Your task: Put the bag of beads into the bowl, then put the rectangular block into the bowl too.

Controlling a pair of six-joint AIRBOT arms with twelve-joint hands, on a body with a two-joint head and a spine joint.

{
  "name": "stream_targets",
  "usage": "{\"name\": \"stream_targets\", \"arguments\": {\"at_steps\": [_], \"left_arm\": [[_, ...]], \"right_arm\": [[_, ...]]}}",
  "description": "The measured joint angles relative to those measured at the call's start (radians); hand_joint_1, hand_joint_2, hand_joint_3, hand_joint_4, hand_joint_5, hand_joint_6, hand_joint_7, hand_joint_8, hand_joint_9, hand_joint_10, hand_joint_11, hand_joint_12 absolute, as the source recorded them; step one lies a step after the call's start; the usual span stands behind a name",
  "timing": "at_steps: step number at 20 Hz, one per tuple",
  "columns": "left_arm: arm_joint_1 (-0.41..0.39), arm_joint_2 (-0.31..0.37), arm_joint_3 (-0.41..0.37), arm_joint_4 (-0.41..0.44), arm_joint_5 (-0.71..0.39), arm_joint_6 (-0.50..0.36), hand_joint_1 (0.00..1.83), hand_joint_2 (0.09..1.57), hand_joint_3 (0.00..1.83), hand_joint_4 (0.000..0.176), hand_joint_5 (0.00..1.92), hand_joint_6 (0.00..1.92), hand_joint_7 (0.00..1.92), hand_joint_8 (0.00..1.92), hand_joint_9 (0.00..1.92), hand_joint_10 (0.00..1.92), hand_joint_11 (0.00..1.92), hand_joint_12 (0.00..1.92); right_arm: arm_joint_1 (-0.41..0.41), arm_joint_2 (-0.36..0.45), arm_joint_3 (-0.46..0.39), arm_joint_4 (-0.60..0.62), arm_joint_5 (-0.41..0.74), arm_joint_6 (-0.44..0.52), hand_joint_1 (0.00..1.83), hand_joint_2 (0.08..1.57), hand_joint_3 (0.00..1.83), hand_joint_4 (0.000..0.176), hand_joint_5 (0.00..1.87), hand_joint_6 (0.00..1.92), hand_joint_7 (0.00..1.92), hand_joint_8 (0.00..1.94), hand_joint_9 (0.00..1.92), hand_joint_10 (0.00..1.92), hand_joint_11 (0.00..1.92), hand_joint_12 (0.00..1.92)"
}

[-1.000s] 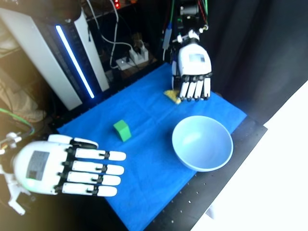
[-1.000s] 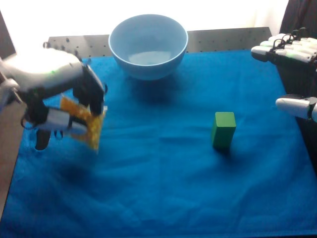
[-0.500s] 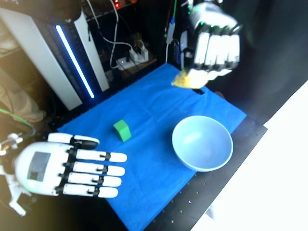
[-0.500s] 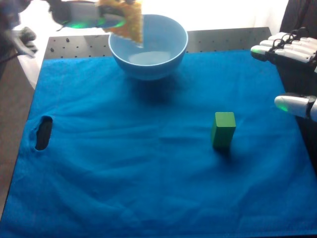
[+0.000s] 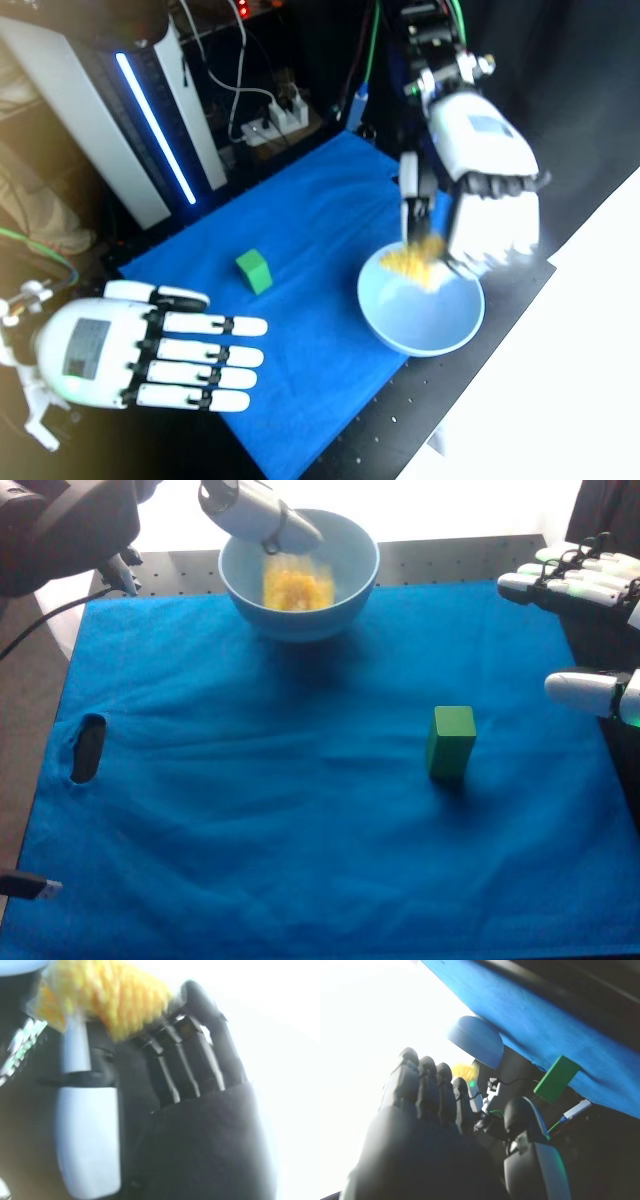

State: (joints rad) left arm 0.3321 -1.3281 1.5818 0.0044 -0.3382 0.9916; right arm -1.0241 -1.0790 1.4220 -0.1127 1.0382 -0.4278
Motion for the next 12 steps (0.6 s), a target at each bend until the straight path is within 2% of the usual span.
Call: {"name": "stream_targets", "arguments": {"at_steps": [1,2,4,5,6,7,8,9,10,11,12], "left_arm": [[0.0,0.001,0.0,0.0,-0.002,0.0,0.82,0.88,0.0,0.176,0.04,0.01,0.22,0.01,0.24,0.03,0.0,0.48],[-0.002,0.018,-0.019,-0.002,-0.003,0.002,0.8,0.89,0.0,0.176,0.02,0.0,0.17,0.0,0.2,0.0,0.0,0.34],[0.002,0.072,-0.077,0.003,-0.015,0.003,0.81,0.89,0.0,0.176,0.02,0.0,0.16,0.0,0.18,0.0,0.0,0.3],[0.01,0.117,-0.123,0.022,-0.033,0.003,0.83,0.89,0.0,0.176,0.03,0.0,0.17,0.0,0.19,0.0,0.0,0.4],[0.021,0.169,-0.176,0.038,-0.048,0.004,0.86,0.9,0.0,0.176,0.04,0.0,0.17,0.0,0.18,0.0,0.0,0.39],[0.046,0.222,-0.232,0.036,-0.084,0.004,0.86,0.9,0.0,0.176,0.04,0.0,0.17,0.0,0.18,0.0,0.0,0.39],[0.081,0.279,-0.29,0.039,-0.131,0.003,0.83,0.9,0.0,0.176,0.05,0.0,0.18,0.0,0.18,0.0,0.0,0.33],[0.118,0.328,-0.339,0.045,-0.161,0.005,0.78,0.88,0.0,0.176,0.06,0.0,0.17,0.0,0.16,0.0,0.0,0.34],[0.162,0.38,-0.393,0.04,-0.198,0.003,0.74,0.88,0.0,0.176,0.04,0.0,0.13,0.0,0.13,0.0,0.0,0.4],[0.191,0.411,-0.425,0.04,-0.226,-0.004,0.74,0.88,0.0,0.176,0.04,0.0,0.13,0.0,0.13,0.0,0.0,0.4],[0.246,0.447,-0.459,0.042,-0.301,-0.058,0.82,0.91,0.01,0.176,0.05,0.0,0.08,0.0,0.09,0.0,0.0,0.23]], "right_arm": [[0.0,0.0,0.0,-0.002,0.0,0.0,0.35,1.35,0.0,0.069,0.16,0.0,0.1,0.0,0.0,0.0,0.0,0.0],[0.0,0.0,0.0,-0.007,0.002,0.0,0.34,1.33,0.0,0.069,0.16,0.0,0.1,0.0,0.0,0.0,0.0,0.0],[0.005,0.0,0.0,-0.018,0.003,0.0,0.33,1.32,0.0,0.066,0.16,0.0,0.1,0.0,0.0,0.0,0.0,0.0],[0.011,0.002,-0.005,-0.028,0.006,0.0,0.39,1.3,0.0,0.038,0.15,0.0,0.1,0.0,0.0,0.0,0.0,0.0],[0.011,0.005,-0.016,-0.029,0.015,0.0,0.48,1.28,0.0,0.048,0.15,0.0,0.09,0.0,0.0,0.0,0.0,0.0],[0.012,0.005,-0.027,-0.034,0.023,0.0,0.48,1.28,0.0,0.048,0.15,0.0,0.09,0.0,0.0,0.0,0.0,0.0],[0.012,0.005,-0.039,-0.045,0.032,0.0,0.54,1.26,0.0,0.054,0.15,0.0,0.09,0.0,0.0,0.0,0.0,0.0],[0.019,0.007,-0.048,-0.068,0.033,0.001,0.59,1.22,0.0,0.061,0.15,0.0,0.08,0.0,0.0,0.0,0.0,0.0],[0.034,0.008,-0.056,-0.095,0.035,0.001,0.6,1.18,0.0,0.048,0.14,0.0,0.07,0.0,0.0,0.0,0.0,0.0],[0.043,0.008,-0.061,-0.1,0.044,0.001,0.6,1.18,0.0,0.048,0.14,0.0,0.07,0.0,0.0,0.0,0.0,0.0],[0.053,0.009,-0.068,-0.111,0.06,0.001,0.62,1.16,0.0,0.041,0.13,0.0,0.06,0.0,0.03,0.01,0.09,0.04]]}}
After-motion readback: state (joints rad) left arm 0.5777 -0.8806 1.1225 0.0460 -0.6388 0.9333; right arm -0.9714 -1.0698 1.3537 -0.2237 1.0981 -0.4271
